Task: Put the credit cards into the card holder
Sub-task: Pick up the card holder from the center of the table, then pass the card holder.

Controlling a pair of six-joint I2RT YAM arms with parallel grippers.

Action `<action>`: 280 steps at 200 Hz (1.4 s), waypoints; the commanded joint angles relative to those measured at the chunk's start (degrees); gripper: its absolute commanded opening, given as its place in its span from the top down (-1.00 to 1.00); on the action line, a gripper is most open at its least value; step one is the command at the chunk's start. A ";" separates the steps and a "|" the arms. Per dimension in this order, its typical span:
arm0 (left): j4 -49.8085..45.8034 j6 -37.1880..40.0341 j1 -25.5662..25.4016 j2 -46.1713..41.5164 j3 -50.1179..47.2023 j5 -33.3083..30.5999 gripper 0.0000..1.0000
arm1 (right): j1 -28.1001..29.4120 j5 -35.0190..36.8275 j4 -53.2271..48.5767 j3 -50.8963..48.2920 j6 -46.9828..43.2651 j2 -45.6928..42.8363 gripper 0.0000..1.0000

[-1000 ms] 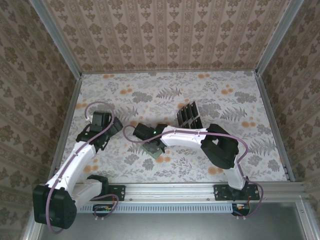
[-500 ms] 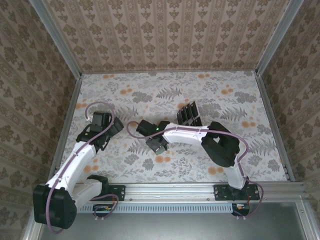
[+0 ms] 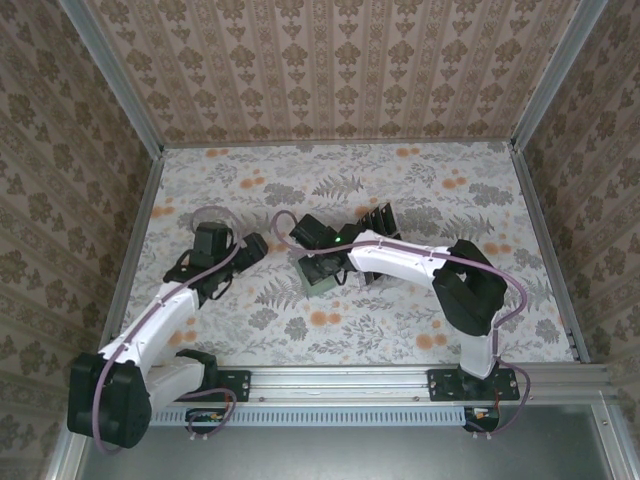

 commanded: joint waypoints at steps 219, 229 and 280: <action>43.08 -16.66 -11.10 10.64 -9.83 3.19 -0.70 | -4.40 -13.38 9.30 0.83 11.92 -8.71 1.00; 44.59 -17.27 -11.57 11.47 -9.98 2.92 -0.61 | -4.42 -13.45 9.46 0.94 12.05 -8.81 1.00; 53.13 -20.51 -13.43 15.84 -10.77 1.62 0.30 | -4.45 -13.08 9.49 0.58 12.05 -9.17 1.00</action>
